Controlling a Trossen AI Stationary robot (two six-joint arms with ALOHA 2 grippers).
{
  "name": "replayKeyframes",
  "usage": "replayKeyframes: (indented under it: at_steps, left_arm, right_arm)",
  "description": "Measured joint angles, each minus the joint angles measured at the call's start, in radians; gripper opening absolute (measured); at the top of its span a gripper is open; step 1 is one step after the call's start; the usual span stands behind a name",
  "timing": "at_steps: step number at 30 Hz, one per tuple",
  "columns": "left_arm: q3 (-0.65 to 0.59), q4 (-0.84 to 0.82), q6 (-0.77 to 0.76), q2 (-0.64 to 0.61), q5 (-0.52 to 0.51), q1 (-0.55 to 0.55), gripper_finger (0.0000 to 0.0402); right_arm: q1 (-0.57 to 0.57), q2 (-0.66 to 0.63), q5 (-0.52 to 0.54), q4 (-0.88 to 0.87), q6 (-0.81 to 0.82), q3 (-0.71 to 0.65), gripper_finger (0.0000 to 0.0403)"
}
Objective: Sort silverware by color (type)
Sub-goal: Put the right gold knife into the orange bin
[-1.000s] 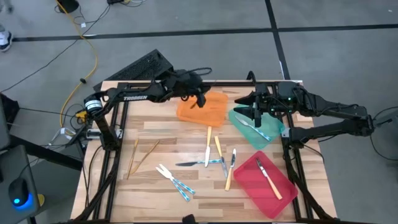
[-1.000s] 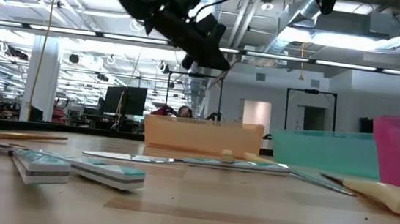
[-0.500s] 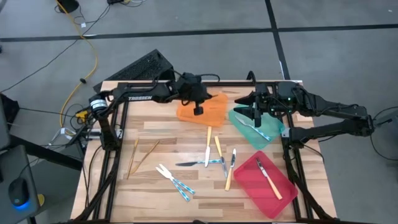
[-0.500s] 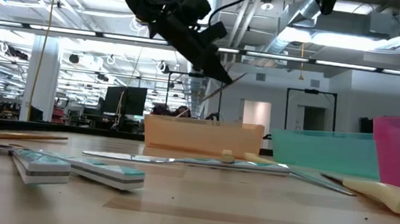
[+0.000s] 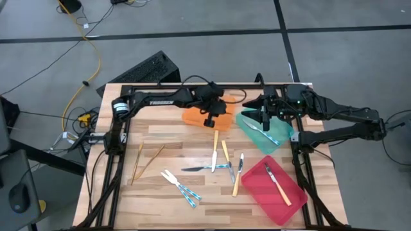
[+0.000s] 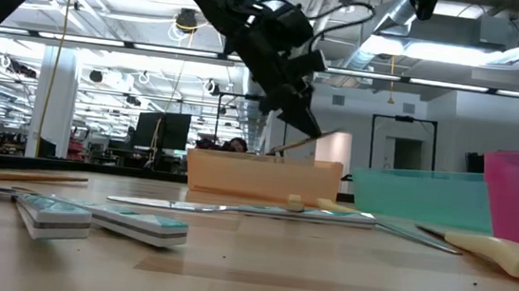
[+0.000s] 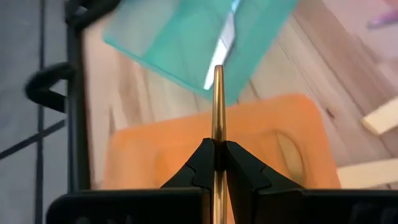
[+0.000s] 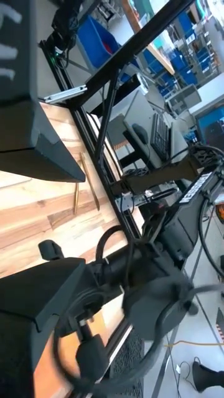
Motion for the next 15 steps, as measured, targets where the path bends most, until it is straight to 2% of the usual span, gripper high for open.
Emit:
replayKeyframes:
  at_steps: [6,15]
  left_arm:
    - [0.058,-0.151,0.106,0.054,-0.015,-0.012,0.0006]
    - [0.060,-0.175,0.226,0.051,-0.028,-0.017,0.0006]
  right_arm:
    - [0.003,0.000,0.000,-0.002,0.002,0.000,0.0230]
    - [0.003,0.000,0.000,-0.002,0.002,0.000,0.0230]
